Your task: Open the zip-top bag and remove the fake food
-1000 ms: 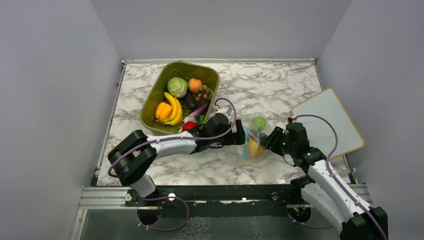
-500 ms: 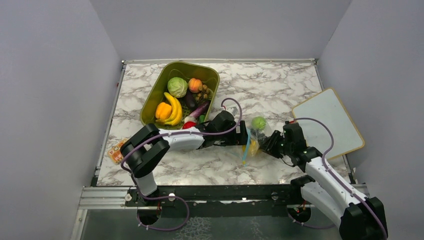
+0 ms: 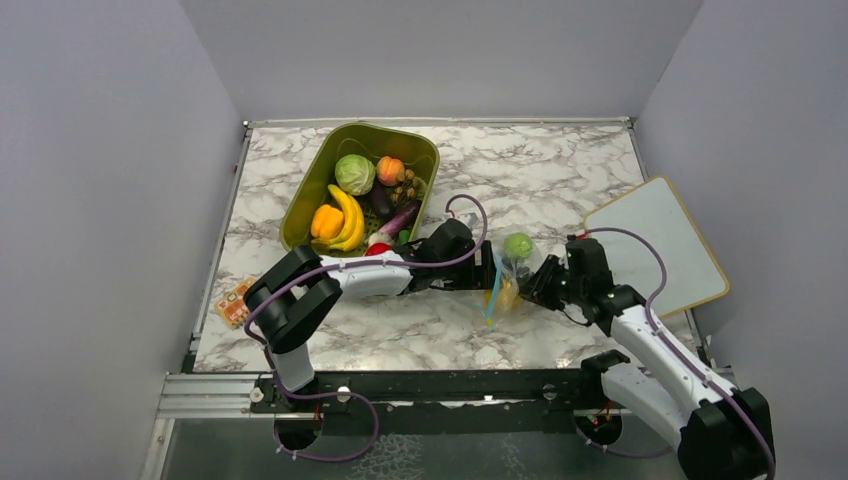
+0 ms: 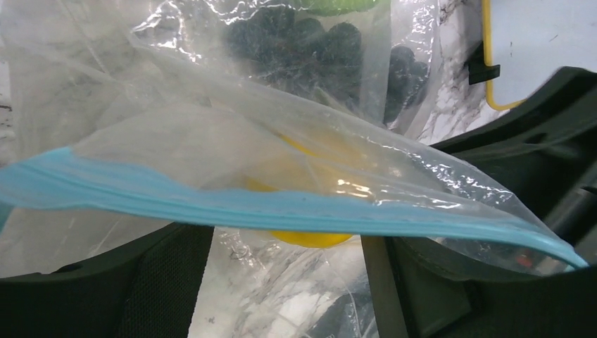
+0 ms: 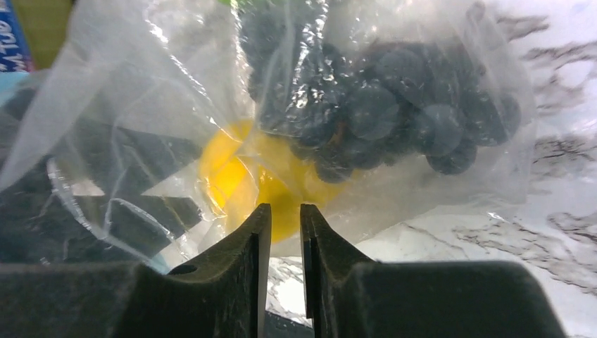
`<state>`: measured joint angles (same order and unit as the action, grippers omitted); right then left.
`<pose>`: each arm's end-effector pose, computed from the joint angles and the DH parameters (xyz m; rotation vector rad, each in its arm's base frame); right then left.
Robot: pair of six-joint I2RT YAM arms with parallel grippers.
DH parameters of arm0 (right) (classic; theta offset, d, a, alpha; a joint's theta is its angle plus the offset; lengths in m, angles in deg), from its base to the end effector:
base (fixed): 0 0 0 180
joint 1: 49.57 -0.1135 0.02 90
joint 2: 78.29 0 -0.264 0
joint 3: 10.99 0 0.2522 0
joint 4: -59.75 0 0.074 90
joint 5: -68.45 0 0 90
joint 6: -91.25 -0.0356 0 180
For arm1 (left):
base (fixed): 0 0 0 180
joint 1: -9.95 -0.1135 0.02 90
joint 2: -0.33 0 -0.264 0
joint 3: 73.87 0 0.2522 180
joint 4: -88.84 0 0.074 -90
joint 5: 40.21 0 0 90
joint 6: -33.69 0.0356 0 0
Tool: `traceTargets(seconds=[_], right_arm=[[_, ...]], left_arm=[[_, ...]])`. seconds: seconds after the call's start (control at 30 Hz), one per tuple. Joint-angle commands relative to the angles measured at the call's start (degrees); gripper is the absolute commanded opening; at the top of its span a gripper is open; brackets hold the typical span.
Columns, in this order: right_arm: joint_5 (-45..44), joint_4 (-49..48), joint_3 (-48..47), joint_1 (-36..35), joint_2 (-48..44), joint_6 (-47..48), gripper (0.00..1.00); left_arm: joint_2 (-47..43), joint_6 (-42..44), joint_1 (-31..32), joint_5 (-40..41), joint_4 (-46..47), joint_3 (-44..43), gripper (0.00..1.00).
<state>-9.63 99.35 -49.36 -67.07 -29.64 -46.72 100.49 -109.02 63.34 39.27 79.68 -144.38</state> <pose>0.1541 0.0563 0.1835 0.5796 2.5002 0.7316 0.2158 -0.3014 0.1803 0.1261 2.5199 -1.1044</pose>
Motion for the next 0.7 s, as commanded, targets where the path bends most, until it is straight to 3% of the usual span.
traceTargets(seconds=[0.0, 0.4, 0.67], right_arm=[[8.0, -4.9, 1.2, 0.3, 4.4, -1.1, 0.22], [5.6, -4.4, 2.3, 0.3, 3.5, 0.5, 0.22], [0.1, 3.9, -3.1, 0.3, -0.6, 2.1, 0.25]], left_arm=[[1.2, 0.1, 0.4, -2.8, 1.2, -0.1, 0.76], [3.2, 0.1, 1.0, -2.9, 0.4, -1.5, 0.77], [1.5, -0.1, 1.0, 1.1, 2.0, -1.2, 0.74]])
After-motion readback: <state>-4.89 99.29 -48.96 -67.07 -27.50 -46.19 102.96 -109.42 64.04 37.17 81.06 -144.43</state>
